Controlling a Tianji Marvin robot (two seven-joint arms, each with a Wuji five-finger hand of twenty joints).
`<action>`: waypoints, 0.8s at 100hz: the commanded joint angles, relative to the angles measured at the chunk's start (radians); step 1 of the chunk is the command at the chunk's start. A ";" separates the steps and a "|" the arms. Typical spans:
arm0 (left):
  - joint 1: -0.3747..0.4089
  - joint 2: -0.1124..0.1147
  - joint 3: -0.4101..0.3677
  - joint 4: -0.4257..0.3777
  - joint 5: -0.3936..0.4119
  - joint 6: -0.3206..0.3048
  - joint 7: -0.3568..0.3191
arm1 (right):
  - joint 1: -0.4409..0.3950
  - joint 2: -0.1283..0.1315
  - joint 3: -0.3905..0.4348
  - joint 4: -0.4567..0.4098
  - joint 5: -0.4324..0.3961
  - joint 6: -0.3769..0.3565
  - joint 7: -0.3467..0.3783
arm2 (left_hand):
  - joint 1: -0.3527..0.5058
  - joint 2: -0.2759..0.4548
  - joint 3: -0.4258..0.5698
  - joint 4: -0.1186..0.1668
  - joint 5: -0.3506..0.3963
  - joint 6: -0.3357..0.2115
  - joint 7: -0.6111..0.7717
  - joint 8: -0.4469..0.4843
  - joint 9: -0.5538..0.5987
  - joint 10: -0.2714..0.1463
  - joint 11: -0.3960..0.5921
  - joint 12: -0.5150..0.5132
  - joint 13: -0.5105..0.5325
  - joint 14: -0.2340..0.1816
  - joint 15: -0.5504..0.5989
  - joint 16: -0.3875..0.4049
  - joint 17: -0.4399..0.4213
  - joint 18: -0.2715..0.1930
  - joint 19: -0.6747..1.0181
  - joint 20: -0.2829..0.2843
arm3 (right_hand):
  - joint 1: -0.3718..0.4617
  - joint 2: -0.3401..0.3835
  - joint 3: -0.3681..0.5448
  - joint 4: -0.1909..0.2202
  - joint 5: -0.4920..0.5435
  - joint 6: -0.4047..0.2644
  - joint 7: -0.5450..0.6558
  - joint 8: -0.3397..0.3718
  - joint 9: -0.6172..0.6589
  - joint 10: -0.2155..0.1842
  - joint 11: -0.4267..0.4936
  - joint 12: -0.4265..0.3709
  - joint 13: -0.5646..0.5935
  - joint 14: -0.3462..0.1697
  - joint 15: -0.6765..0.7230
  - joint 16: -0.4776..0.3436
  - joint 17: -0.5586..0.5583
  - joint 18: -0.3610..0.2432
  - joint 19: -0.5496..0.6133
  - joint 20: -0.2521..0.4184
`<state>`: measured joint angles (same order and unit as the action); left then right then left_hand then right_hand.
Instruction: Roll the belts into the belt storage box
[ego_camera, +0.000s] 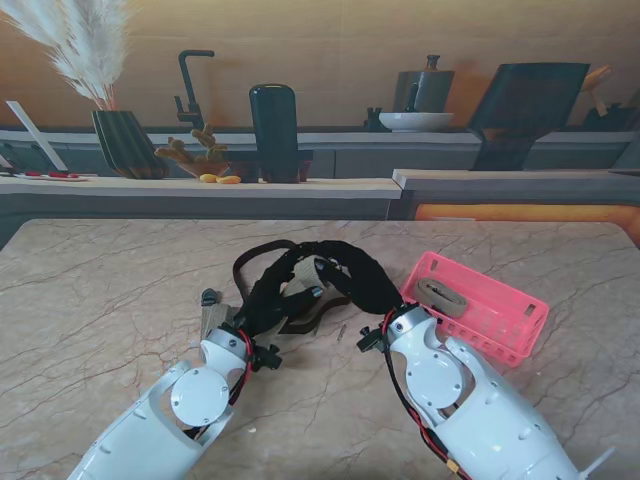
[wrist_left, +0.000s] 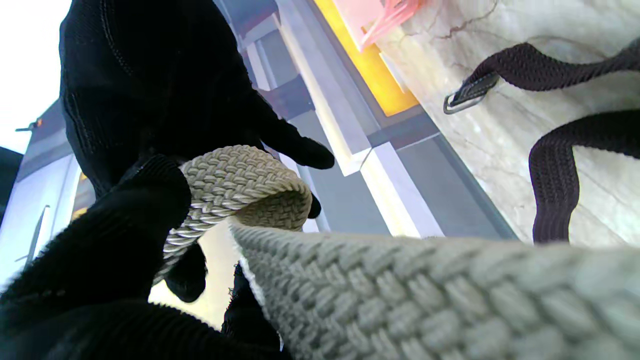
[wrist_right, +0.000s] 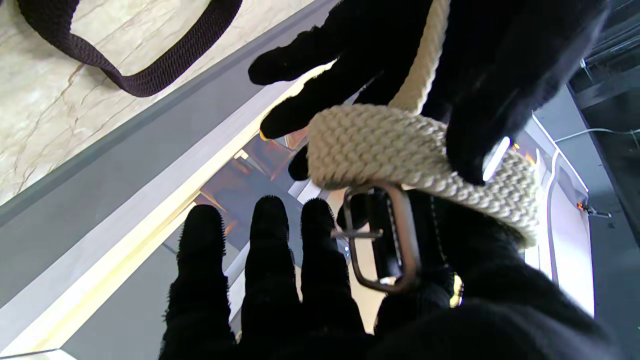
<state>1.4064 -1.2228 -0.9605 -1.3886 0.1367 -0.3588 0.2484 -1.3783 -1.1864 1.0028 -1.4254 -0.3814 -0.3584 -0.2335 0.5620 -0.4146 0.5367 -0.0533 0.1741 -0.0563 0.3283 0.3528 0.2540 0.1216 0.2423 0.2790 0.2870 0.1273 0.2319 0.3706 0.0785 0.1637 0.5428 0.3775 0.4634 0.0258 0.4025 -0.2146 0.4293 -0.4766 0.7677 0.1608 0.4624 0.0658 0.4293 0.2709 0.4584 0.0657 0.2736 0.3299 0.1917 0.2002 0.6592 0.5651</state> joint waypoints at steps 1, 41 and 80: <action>0.013 -0.020 0.013 -0.009 0.004 0.013 0.005 | 0.011 -0.007 -0.015 0.016 -0.004 -0.005 0.007 | 0.017 -0.032 0.027 -0.020 -0.025 -0.023 -0.054 -0.027 -0.002 -0.046 0.006 -0.013 0.011 -0.045 -0.012 -0.017 -0.003 -0.003 0.021 0.021 | -0.036 0.096 -0.029 0.050 -0.031 -0.012 -0.029 -0.019 -0.043 -0.036 -0.020 -0.018 -0.030 -0.029 -0.019 -0.018 -0.007 -0.009 -0.030 -0.012; 0.021 -0.058 0.026 -0.006 -0.025 0.033 0.113 | 0.084 0.027 -0.076 0.096 -0.213 -0.024 0.017 | 0.279 0.294 -0.249 -0.008 0.007 -0.112 0.189 0.086 0.136 -0.151 0.107 0.005 0.108 -0.054 0.125 0.022 0.017 -0.003 0.217 0.038 | 0.022 0.145 -0.129 0.132 -0.220 0.058 0.001 -0.091 -0.082 -0.003 -0.054 -0.040 -0.064 0.012 -0.048 -0.023 -0.019 0.023 -0.120 0.055; 0.026 -0.058 0.004 -0.018 -0.049 0.060 0.109 | 0.022 0.044 0.000 0.022 -0.297 0.013 -0.012 | 0.504 0.388 -0.568 -0.007 0.360 0.010 0.449 0.104 0.507 -0.057 0.208 0.075 0.308 0.016 0.288 0.098 0.086 0.029 0.373 0.085 | -0.067 -0.171 0.114 0.192 -0.254 0.262 -0.065 0.120 -0.084 0.112 0.071 0.007 -0.028 0.037 0.014 0.041 0.009 0.025 -0.086 0.122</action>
<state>1.4306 -1.2785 -0.9527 -1.3883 0.0969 -0.3009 0.3669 -1.3431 -1.1503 0.9952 -1.4007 -0.6753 -0.3478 -0.2281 1.0834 -0.0942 -0.0325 -0.0560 0.4996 0.0031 0.7510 0.4490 0.7439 0.0615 0.4282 0.3342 0.6075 0.1362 0.5015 0.4460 0.1790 0.1865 0.8928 0.4462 0.4271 -0.0884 0.4405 -0.0448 0.1686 -0.3862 0.6461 0.2279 0.3915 0.1723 0.4681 0.2594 0.4292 0.1079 0.2677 0.3507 0.1922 0.2273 0.5585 0.6619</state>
